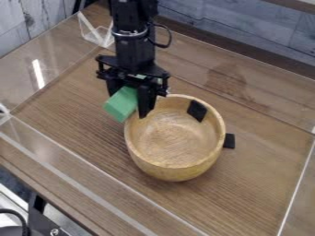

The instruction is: Move green stick from inside the wooden bowl to the table next to it

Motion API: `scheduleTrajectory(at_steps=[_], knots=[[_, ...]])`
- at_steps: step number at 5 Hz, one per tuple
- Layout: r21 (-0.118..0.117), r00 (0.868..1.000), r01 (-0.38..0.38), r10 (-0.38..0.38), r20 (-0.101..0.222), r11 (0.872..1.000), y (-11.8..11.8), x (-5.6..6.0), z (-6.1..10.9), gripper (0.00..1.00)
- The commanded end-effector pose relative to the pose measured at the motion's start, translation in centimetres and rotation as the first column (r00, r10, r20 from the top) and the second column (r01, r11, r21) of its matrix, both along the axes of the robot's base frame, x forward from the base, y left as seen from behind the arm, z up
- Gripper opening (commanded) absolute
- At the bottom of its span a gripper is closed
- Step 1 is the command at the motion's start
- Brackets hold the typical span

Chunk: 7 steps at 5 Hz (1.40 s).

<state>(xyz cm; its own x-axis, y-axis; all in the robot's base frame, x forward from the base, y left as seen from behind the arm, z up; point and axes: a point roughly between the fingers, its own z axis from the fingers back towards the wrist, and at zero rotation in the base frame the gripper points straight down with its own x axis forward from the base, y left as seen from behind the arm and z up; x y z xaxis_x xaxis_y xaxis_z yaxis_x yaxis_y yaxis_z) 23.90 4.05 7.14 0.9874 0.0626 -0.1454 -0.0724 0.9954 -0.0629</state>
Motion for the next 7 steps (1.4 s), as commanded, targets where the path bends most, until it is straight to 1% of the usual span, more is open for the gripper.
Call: scheduleTrajectory(at_steps=[1, 2, 3, 7], knots=[[0.006, 0.999, -0.007, 0.007, 0.044, 1.0, -0.04, 1.09, 1.13, 0.0], [0.003, 0.999, -0.007, 0.007, 0.04, 1.0, -0.13, 1.08, 1.17, 0.0], [-0.005, 0.999, -0.01, 0.01, 0.042, 1.0, -0.29, 1.2, 1.52, 0.0], [-0.02, 1.0, -0.008, 0.009, 0.021, 1.0, -0.68, 1.19, 1.56, 0.0]])
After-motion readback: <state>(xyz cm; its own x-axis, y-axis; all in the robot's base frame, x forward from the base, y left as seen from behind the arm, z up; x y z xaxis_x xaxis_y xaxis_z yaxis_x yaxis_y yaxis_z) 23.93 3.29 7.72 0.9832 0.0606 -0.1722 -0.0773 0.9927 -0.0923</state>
